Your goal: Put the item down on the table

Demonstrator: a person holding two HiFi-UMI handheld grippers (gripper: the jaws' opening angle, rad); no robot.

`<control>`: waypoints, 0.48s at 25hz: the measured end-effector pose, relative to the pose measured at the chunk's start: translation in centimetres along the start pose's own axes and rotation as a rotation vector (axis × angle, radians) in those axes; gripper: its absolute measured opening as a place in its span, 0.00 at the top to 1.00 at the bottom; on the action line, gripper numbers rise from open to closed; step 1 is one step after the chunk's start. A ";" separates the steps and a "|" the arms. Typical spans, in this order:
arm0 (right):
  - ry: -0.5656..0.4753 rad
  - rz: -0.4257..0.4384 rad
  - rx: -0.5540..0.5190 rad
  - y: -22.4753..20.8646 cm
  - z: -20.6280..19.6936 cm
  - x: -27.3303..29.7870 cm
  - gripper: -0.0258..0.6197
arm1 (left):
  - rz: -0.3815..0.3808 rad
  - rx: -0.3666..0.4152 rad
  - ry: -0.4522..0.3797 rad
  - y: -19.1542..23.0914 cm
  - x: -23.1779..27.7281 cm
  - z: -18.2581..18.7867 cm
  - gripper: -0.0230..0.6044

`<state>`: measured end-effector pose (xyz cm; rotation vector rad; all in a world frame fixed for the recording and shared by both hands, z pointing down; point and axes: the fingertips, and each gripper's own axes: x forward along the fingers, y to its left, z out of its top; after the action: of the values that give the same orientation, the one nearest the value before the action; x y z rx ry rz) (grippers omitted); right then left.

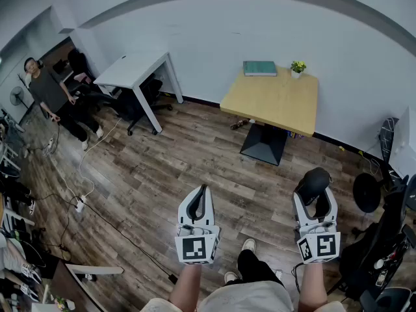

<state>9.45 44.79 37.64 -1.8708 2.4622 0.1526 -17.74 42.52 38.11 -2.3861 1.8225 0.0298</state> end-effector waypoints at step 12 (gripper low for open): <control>-0.012 0.010 -0.005 -0.2 0.9 -4.2 0.44 | -0.012 0.004 -0.016 -3.7 -3.7 2.1 0.95</control>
<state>10.78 48.87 37.11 -1.8543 2.4661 0.1690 -15.06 47.24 36.72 -2.3875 1.7994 0.0440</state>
